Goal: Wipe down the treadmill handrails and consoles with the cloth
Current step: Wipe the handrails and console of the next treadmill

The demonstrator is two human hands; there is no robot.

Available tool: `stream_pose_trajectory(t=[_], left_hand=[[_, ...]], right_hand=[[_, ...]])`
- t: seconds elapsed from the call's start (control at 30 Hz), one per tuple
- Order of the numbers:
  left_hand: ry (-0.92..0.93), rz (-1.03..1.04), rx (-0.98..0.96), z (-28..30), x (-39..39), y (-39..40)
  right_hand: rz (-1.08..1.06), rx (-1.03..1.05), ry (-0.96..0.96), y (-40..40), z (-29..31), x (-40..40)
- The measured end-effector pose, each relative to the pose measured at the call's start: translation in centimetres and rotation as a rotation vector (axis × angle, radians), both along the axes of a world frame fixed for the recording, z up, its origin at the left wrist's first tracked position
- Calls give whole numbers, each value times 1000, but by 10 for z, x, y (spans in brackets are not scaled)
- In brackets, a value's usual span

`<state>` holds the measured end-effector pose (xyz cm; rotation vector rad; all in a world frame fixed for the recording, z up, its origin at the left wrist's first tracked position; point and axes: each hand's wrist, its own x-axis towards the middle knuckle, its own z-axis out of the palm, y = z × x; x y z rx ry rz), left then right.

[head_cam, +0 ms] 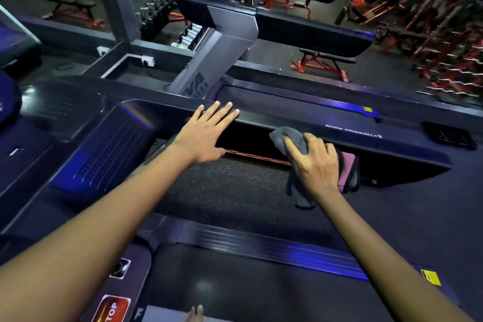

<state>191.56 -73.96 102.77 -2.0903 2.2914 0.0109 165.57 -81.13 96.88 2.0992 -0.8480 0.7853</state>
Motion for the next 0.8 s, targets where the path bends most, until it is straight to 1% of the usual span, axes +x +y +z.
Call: stream_pose_trajectory(t=[0.07,0.13,0.2,0.27,0.3,0.37,0.43,0.47,0.57,0.7,0.73,0.8], left_hand=[[16,6,5,0,-1,0],[44,6,7,1,0,0],[58,9,6,1,0,1],[64,10,11,1,1,1],[63,7,20,1,1,1],[34,-21,52,2,5,-2],[-4,-57,80,5,11,-4],[-15,-70,85,6,13,-4],[-1,-95,64,3,17,-3],[130,-98,39,-2,19,-1],[162,-96,40,-2,18,-1],[212,-87,40,-2,19,-2]], right_hand=[[44,9,41,1,1,17],[89,11,130,1,-3,22],[132,9,249,0,-11,15],[130,33,305,-1,-15,4],[113,43,287,0,-14,-1],[75,31,182,0,-4,-2],[50,-1,97,0,9,10],[46,-18,87,1,13,20],[102,-16,156,3,10,46],[175,15,333,4,-8,41],[175,26,344,3,-7,36],[145,44,302,1,-2,32]])
